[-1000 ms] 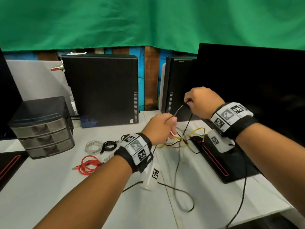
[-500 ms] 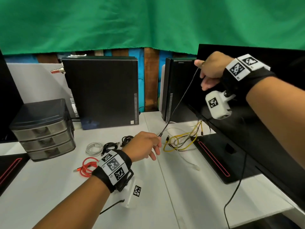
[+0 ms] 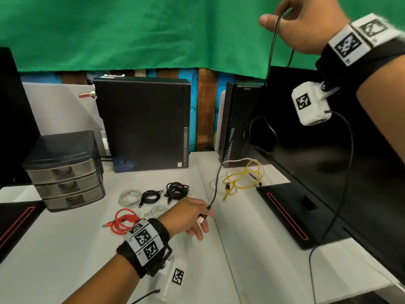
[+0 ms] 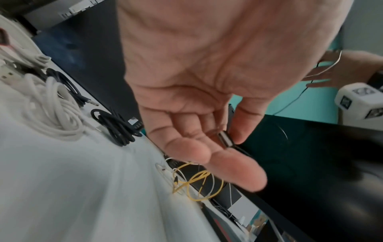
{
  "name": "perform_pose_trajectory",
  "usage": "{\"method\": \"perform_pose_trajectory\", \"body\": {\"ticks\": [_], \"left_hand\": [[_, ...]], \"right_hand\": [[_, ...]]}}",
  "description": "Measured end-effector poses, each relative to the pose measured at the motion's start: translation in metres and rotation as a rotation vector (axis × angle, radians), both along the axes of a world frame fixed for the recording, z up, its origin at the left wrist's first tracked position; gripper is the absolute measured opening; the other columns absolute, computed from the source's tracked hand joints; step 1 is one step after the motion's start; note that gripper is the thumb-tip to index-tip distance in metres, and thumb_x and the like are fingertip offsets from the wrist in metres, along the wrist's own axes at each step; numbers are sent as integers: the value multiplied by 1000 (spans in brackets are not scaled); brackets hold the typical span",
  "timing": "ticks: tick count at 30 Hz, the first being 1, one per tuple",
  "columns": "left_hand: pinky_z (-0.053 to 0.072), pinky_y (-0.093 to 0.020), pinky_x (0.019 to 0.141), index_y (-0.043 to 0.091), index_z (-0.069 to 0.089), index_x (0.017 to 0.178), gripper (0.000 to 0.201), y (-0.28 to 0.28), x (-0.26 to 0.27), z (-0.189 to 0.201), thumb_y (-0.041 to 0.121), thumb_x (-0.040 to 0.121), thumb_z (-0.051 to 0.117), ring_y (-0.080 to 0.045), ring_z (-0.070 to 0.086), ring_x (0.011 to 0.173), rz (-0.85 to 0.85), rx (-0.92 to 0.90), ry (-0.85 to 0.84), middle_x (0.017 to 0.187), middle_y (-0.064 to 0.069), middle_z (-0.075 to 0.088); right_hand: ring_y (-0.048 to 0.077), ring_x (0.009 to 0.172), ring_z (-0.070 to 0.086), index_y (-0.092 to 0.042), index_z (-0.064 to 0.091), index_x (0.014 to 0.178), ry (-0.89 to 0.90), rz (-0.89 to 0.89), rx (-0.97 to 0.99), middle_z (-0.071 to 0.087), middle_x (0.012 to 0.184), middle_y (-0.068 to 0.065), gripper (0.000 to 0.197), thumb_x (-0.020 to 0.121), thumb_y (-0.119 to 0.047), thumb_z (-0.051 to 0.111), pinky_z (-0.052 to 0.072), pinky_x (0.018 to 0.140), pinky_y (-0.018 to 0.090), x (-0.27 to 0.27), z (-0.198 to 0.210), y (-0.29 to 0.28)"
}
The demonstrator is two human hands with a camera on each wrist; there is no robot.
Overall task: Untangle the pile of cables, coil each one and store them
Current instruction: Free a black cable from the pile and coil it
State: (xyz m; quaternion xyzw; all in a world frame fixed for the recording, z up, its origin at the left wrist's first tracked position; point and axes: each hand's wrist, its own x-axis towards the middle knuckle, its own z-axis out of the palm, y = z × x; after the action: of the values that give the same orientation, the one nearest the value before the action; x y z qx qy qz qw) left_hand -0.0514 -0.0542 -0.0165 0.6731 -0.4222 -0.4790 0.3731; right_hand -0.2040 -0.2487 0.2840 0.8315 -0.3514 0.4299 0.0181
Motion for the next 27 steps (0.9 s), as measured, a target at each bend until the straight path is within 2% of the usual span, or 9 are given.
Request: {"method": "perform_pose_trajectory", "body": {"ticks": [2,5,9,11,14,16,18,23,27], "left_hand": [[40,-22,48,10,66,106,26,4,0,3,12,100,42,-21,62,50,-26,-13,14,66,-8,66],[40,-24,51,14,63,91,24,11,-1,3,17,103,42,-22,63,54,-61,-31,17,69,-6,64],[43,-25,57,13,57,78,38,16,-4,11,29,107,39,-18,60,56,-31,-188,61,68,-4,58],[45,-26,57,11,59,79,38,20,-7,20,26,107,39,-16,57,53,-38,-248,101,65,-4,56],[46,-24,56,9,65,89,33,25,-14,33,16,108,37,-15,53,51,-39,-306,145,62,-2,53],[45,-24,54,9,64,92,31,28,-19,38,13,107,38,-17,50,49,-23,-337,245,62,-2,49],[42,-25,50,12,62,85,30,31,-22,41,15,105,40,-16,42,47,28,-343,409,61,-1,40],[21,-19,39,21,46,65,43,34,-13,46,38,104,42,-7,19,42,234,-353,803,58,5,19],[51,-22,53,18,47,72,37,31,-11,48,38,104,42,-9,48,51,342,-420,993,58,4,36]], "right_hand": [[15,110,63,-25,65,123,-37,0,-70,68,121,-5,61,85,-72,55,52,97,39,1,-6,-2],[17,113,61,-22,63,123,8,35,-126,66,123,-2,51,89,-60,61,49,99,37,-1,-12,3],[16,80,66,-23,68,111,450,-5,162,71,83,-5,19,93,-27,64,53,83,32,1,-34,12],[13,75,62,-23,72,108,581,31,148,62,71,-18,22,91,-16,60,50,78,27,2,-65,20],[8,88,64,-23,73,107,429,392,174,67,88,-15,16,98,-23,59,53,86,33,5,-143,49],[5,101,65,-17,71,116,327,643,439,71,107,-7,26,105,-28,50,51,93,25,7,-197,80],[11,91,69,-5,70,114,161,789,732,73,99,3,33,106,-24,43,52,87,24,6,-239,106],[12,51,44,-8,75,100,-495,625,1122,54,64,7,19,95,-21,62,40,52,25,-7,-290,123],[7,51,38,0,75,97,-474,564,1147,59,65,-7,23,97,-17,60,31,50,19,-21,-314,120]]}}
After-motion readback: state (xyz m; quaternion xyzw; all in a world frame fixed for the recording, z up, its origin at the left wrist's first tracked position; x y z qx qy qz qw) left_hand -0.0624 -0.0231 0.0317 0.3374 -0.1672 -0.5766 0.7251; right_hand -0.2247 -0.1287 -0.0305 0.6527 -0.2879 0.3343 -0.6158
